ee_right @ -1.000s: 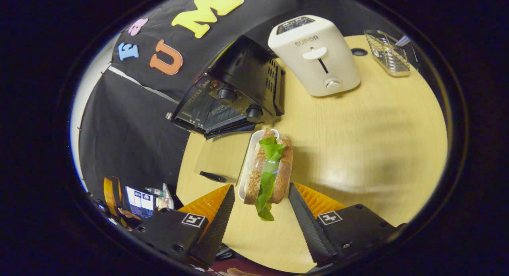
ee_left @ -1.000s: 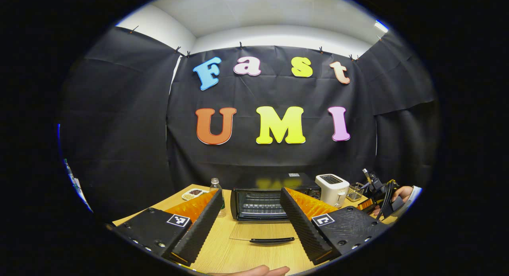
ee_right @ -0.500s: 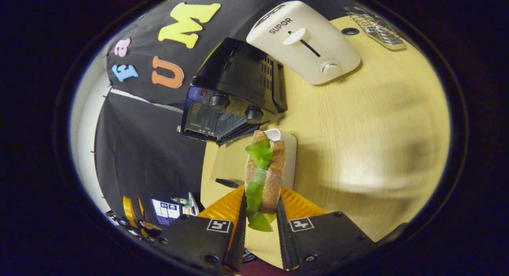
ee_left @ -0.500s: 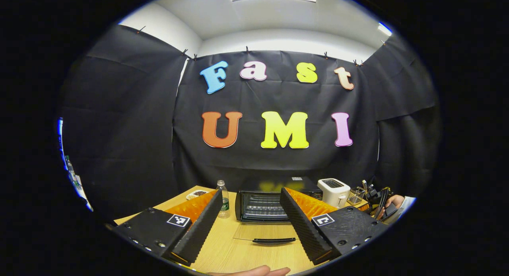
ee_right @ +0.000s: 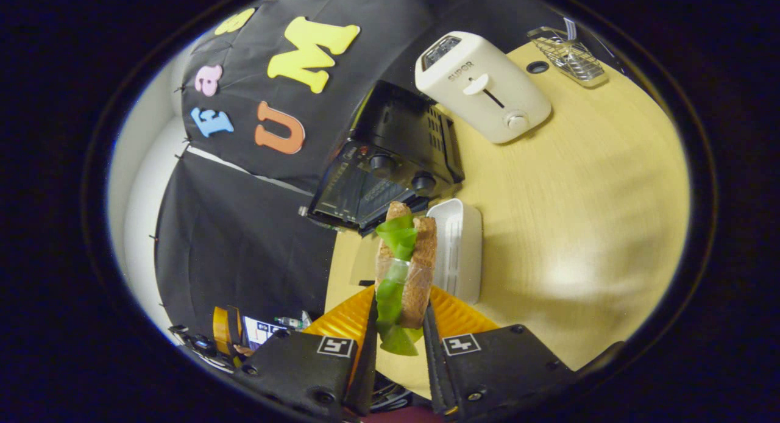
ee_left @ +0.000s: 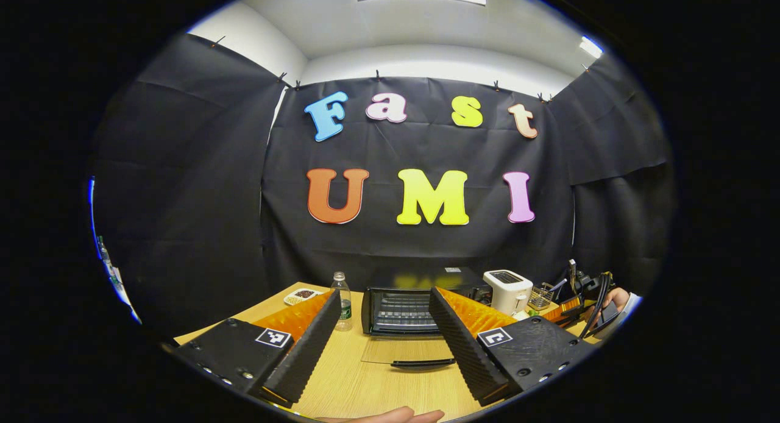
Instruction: Open the electric oven with the left hand, put the food in, and close the electric oven.
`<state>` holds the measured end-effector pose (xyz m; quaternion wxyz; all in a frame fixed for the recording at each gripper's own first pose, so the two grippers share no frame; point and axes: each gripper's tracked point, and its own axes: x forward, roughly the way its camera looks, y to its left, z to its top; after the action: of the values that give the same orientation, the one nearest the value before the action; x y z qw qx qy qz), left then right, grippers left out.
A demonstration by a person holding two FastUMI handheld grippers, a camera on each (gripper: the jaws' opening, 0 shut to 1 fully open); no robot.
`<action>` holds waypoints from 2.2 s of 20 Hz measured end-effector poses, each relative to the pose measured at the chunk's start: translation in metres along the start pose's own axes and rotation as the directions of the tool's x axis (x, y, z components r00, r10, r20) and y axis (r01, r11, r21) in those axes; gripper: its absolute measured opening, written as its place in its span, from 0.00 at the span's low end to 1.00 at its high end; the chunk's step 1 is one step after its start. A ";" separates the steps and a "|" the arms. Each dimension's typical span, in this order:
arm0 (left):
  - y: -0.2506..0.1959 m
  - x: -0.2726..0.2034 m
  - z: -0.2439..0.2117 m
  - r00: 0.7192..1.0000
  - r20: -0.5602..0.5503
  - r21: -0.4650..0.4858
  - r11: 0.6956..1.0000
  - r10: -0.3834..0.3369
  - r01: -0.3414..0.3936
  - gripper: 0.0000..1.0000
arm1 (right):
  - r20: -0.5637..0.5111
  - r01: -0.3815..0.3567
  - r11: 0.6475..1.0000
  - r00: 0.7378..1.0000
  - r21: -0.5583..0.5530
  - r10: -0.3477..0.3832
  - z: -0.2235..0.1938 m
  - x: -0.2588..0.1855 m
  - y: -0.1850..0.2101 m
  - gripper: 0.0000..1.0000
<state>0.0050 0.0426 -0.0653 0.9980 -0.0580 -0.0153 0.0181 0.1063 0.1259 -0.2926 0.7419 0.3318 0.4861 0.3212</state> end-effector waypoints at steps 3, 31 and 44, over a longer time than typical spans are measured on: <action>0.011 -0.005 0.004 1.000 0.012 0.001 1.000 0.004 -0.004 0.95 | 0.040 -0.062 0.998 0.997 0.011 0.061 -0.005 0.016 0.028 0.40; 0.092 -0.031 0.007 0.993 -0.023 0.022 0.993 0.115 -0.114 0.95 | 0.807 -0.022 0.961 0.549 0.275 -0.218 0.122 0.307 0.057 0.40; 0.091 -0.022 -0.014 0.995 -0.057 0.035 0.996 0.086 -0.084 0.95 | 0.797 0.116 0.968 0.551 0.222 -0.249 0.120 0.324 0.064 0.55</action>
<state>-0.0191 0.1308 -0.0900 0.9972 -0.0431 0.0167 0.0589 0.3129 0.4001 -0.3688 0.8854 0.4426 0.1411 0.0166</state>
